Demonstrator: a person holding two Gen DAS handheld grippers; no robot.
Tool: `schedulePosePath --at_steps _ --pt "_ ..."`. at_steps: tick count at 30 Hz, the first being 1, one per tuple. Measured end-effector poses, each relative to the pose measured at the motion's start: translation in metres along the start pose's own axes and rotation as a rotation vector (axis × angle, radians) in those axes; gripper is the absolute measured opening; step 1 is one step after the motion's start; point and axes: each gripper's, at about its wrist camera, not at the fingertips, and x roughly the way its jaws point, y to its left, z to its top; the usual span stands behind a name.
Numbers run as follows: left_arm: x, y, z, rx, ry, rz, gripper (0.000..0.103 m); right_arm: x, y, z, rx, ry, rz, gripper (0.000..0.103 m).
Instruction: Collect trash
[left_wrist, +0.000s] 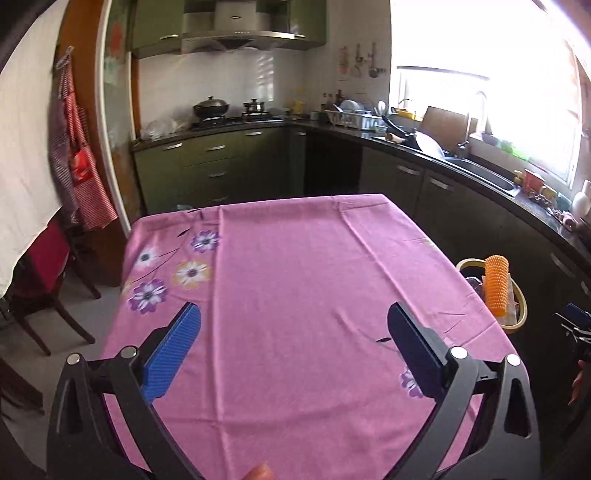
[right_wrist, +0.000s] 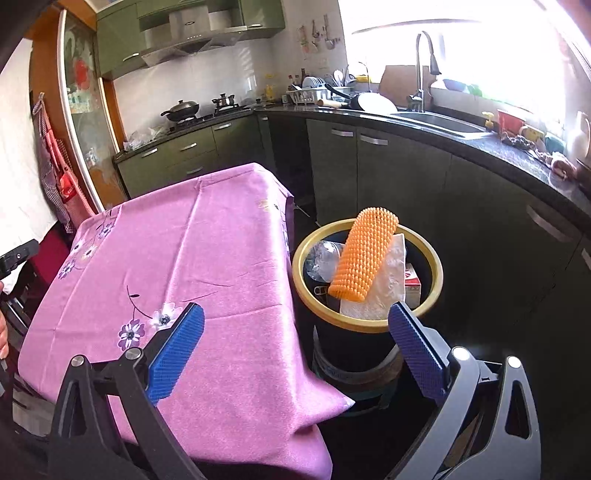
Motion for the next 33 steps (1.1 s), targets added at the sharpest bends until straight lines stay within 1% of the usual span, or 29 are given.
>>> schedulePosePath --at_steps 2,4,9,11,14,19,27,33 --pt "-0.016 0.019 -0.008 -0.024 -0.019 0.029 0.096 -0.008 0.008 0.001 -0.013 -0.017 0.011 0.098" --pt "-0.03 0.032 -0.016 -0.035 -0.036 0.044 0.096 -0.016 0.017 0.001 -0.037 -0.036 0.002 0.098" --pt "-0.058 0.039 -0.025 -0.048 -0.082 0.003 0.096 -0.04 0.027 0.0 -0.058 -0.08 -0.012 0.098" --pt "-0.064 0.038 -0.026 -0.053 -0.098 -0.031 0.096 -0.048 0.029 -0.001 -0.065 -0.092 -0.02 0.098" --pt "-0.07 0.036 -0.026 -0.067 -0.115 -0.061 0.096 -0.059 0.032 -0.003 -0.075 -0.106 -0.027 0.098" --pt "-0.076 0.03 -0.028 -0.045 -0.144 -0.038 0.096 -0.065 0.033 -0.002 -0.078 -0.119 -0.023 0.098" --pt "-0.076 0.03 -0.031 -0.059 -0.143 -0.038 0.096 -0.06 0.036 -0.001 -0.081 -0.109 -0.011 0.098" --pt "-0.073 0.03 -0.032 -0.052 -0.139 -0.039 0.096 -0.058 0.036 -0.001 -0.076 -0.11 -0.012 0.098"
